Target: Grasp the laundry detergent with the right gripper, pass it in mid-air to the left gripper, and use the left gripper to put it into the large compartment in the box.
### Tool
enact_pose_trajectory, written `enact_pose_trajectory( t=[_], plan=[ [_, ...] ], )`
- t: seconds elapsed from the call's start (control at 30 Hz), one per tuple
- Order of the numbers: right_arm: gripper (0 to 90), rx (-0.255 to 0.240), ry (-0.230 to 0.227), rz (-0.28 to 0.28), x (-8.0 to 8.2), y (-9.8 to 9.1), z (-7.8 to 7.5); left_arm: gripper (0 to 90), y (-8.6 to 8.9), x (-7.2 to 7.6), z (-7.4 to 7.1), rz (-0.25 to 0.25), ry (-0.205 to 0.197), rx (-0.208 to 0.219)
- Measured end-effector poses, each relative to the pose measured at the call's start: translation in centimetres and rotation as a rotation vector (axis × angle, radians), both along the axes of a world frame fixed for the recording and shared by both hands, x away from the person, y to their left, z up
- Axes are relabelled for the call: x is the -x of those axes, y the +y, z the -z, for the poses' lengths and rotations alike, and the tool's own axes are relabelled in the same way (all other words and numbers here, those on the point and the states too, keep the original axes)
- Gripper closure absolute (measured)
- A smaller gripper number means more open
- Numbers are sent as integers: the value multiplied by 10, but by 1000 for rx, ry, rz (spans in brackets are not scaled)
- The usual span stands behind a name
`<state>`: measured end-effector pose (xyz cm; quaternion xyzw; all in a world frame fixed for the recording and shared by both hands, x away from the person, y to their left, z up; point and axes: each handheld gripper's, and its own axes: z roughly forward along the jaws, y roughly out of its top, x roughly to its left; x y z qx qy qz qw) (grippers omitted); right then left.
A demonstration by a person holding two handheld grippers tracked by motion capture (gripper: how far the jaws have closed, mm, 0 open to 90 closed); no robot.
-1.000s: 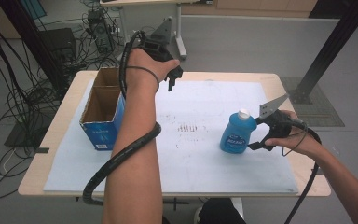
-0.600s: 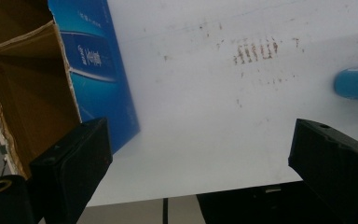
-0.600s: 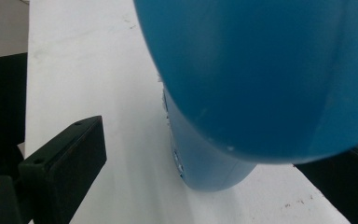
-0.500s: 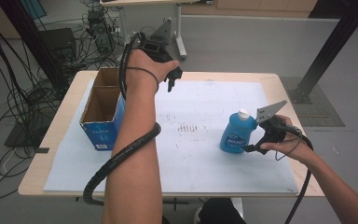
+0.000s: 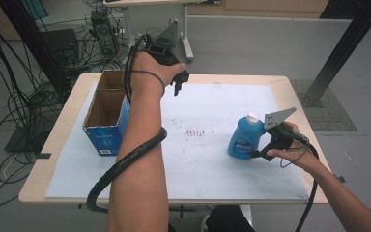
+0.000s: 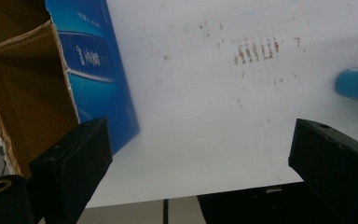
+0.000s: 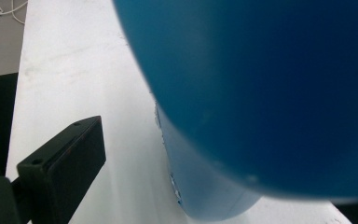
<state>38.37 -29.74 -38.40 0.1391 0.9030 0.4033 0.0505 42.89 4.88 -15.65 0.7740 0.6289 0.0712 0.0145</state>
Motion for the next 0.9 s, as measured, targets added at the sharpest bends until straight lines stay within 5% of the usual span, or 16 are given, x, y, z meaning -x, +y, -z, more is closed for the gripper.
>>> enact_pose_trajectory(
  t=[0.9],
  plan=[
    [24, -72, -33, 6, 1, 3, 8, 64, -7, -4, 3, 13, 3, 0]
  ],
)
